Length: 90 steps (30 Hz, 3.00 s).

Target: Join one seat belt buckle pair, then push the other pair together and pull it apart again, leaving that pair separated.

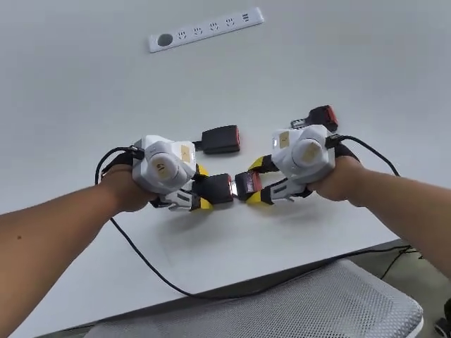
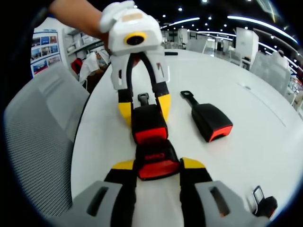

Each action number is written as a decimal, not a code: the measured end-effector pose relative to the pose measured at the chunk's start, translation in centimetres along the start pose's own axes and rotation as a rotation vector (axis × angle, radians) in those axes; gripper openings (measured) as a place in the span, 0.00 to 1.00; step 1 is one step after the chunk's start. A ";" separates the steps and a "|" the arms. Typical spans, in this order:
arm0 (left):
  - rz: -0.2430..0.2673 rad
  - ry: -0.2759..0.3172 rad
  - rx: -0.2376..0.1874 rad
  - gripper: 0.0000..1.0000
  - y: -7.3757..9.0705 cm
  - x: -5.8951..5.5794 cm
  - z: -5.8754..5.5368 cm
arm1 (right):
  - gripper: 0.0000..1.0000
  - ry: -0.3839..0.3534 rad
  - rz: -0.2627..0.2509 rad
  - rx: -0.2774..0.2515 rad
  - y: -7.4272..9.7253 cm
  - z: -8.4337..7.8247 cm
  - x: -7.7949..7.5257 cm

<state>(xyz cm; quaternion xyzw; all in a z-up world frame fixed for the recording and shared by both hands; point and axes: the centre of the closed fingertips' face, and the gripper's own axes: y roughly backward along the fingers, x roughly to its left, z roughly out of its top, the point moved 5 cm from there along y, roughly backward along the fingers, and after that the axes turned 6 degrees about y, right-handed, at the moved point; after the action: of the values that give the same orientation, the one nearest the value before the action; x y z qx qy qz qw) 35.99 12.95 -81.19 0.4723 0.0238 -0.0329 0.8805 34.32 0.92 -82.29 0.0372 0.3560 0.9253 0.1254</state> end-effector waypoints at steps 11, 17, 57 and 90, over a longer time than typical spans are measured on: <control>-0.020 0.012 -0.111 0.33 0.2 0.0 -0.3 | 0.33 0.092 0.015 -0.120 0.3 -0.3 0.0; -0.011 0.048 -0.143 0.33 0.2 -0.1 -0.4 | 0.33 0.130 0.020 -0.138 0.5 0.0 0.2; 0.009 0.080 -0.112 0.35 0.3 -0.5 0.0 | 0.35 0.077 0.013 -0.121 0.6 0.2 0.3; 0.169 0.179 -0.174 0.92 4.5 6.8 5.6 | 0.89 -0.079 -0.194 -0.084 12.1 -2.8 -8.4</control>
<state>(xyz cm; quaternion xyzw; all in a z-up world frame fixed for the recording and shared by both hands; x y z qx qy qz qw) 43.16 10.54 -74.83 0.3956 0.0651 0.0857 0.9121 39.46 -11.71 -76.15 0.0336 0.3139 0.9207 0.2297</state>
